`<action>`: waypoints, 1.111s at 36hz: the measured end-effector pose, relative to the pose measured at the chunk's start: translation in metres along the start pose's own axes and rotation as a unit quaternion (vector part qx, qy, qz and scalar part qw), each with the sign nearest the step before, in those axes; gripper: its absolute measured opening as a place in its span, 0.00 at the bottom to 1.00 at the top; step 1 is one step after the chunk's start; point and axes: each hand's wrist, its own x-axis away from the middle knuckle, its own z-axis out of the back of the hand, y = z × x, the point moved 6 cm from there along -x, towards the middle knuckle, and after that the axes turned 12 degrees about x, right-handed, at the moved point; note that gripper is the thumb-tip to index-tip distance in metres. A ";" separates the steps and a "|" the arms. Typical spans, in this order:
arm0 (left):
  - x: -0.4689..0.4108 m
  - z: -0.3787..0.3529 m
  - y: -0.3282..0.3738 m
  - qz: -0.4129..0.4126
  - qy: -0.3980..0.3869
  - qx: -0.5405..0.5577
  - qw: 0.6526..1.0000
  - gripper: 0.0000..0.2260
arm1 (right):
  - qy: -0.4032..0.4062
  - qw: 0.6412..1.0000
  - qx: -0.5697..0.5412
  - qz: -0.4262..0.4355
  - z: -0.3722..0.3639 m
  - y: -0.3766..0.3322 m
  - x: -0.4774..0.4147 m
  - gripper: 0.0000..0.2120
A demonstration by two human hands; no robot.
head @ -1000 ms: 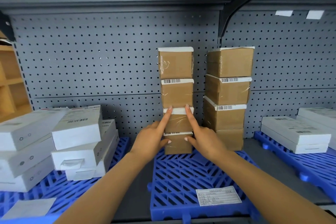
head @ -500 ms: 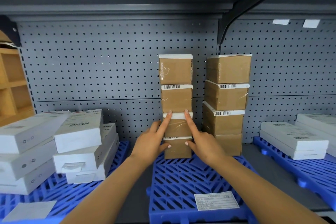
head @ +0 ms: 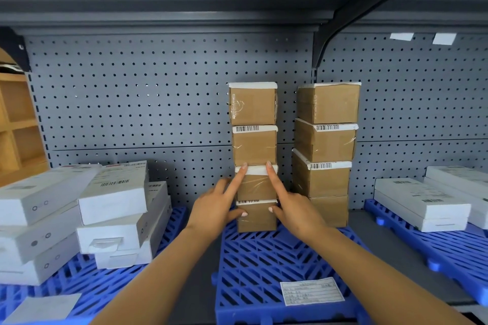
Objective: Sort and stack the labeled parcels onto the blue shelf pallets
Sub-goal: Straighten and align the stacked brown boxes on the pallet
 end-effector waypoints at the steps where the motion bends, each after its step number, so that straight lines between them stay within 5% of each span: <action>1: 0.000 0.000 0.000 0.001 -0.002 -0.003 1.000 0.49 | 0.000 1.000 0.000 0.000 0.000 0.000 0.000 0.49; 8: 0.001 0.004 0.006 -0.003 0.016 -0.012 1.000 0.49 | 0.024 1.000 0.006 0.018 0.006 0.000 0.003 0.47; 16: -0.004 0.043 0.025 -0.086 0.128 -0.106 0.982 0.52 | 0.139 0.984 0.089 0.060 0.046 -0.005 0.004 0.42; 29: -0.029 0.043 0.028 -0.085 0.067 -0.227 0.968 0.61 | 0.162 0.957 0.234 0.066 0.060 -0.009 -0.020 0.50; 40: -0.041 0.075 0.046 -0.135 0.133 -0.188 0.964 0.53 | 0.235 0.943 0.224 0.076 0.089 -0.016 -0.032 0.42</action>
